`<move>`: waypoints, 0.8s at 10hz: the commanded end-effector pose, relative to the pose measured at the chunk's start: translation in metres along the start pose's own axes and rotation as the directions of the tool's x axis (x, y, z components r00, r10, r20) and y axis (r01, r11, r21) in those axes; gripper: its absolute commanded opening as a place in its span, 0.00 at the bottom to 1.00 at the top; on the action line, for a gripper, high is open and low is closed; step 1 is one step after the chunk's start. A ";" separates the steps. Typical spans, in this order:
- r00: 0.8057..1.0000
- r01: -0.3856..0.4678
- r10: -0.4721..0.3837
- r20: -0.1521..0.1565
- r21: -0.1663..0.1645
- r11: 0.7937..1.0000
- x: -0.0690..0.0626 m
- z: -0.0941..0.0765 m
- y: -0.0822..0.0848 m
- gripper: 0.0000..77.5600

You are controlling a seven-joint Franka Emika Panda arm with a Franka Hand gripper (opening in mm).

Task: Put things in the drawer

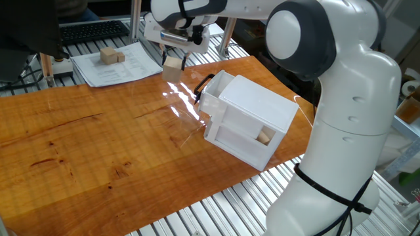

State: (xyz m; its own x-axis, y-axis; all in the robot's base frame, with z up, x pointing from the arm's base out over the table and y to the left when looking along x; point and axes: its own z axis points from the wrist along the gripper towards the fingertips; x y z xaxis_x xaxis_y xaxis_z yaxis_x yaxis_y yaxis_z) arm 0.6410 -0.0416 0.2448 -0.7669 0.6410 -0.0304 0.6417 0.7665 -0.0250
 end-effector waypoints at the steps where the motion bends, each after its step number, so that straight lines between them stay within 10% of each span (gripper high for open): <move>1: 1.000 -0.025 0.025 0.003 -0.009 1.000 0.000 -0.002 -0.002 0.02; 8: 0.998 -0.055 0.055 0.034 -0.003 0.998 0.001 -0.002 -0.002 0.02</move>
State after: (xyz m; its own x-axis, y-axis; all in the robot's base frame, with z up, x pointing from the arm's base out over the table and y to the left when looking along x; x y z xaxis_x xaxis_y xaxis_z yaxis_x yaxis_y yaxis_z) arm 0.6380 -0.0424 0.2440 -0.7357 0.6749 -0.0571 0.6770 0.7354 -0.0300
